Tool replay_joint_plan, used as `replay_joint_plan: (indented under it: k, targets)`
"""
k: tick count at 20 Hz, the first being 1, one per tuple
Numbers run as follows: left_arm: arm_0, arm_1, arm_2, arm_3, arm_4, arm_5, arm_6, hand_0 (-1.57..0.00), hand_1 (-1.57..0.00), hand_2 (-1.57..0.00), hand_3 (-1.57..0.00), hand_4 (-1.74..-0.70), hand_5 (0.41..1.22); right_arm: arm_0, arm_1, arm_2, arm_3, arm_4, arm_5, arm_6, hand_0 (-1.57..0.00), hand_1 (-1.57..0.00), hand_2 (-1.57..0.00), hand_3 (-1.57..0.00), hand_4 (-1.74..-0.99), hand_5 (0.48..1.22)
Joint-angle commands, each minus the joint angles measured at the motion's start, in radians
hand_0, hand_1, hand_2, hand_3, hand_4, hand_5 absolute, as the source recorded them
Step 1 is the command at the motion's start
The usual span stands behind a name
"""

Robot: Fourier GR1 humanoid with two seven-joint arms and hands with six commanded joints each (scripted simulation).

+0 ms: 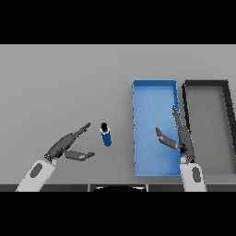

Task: Pick up the blue pipe and place it into the blue bin.

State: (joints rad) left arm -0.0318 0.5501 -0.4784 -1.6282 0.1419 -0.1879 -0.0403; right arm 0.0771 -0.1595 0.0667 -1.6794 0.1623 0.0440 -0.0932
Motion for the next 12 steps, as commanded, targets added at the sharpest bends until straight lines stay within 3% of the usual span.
replay_joint_plan:
  k: [1,5,8,12]
  targets:
    - [-0.018,-0.021,-0.008,0.021,-0.005,-0.001,0.012,0.0,0.0,0.0,0.0,-1.14,0.452,0.01,0.005,0.002,0.001,-0.004,0.003,-0.015,0.0,0.0,0.0,0.0,-1.205,0.618]
    - [-0.054,-0.102,-0.046,0.086,-0.05,0.009,-0.032,0.0,0.0,0.0,0.0,-1.15,0.459,0.005,-0.006,-0.013,-0.002,-0.017,0.007,0.002,0.0,0.0,0.0,0.0,-1.214,0.624]
    - [-0.105,-0.186,-0.057,0.137,-0.062,0.042,-0.005,0.0,0.0,0.0,0.0,-1.15,0.46,0.005,-0.004,-0.004,-0.022,-0.012,0.008,0.032,0.0,0.0,0.0,0.0,-1.202,0.621]
    - [-0.141,-0.235,-0.071,0.238,-0.106,0.052,-0.041,0.0,0.0,0.0,0.0,-1.1,0.448,0.016,-0.012,-0.017,-0.003,-0.016,0.009,-0.012,0.0,0.0,0.0,0.0,-1.215,0.637]
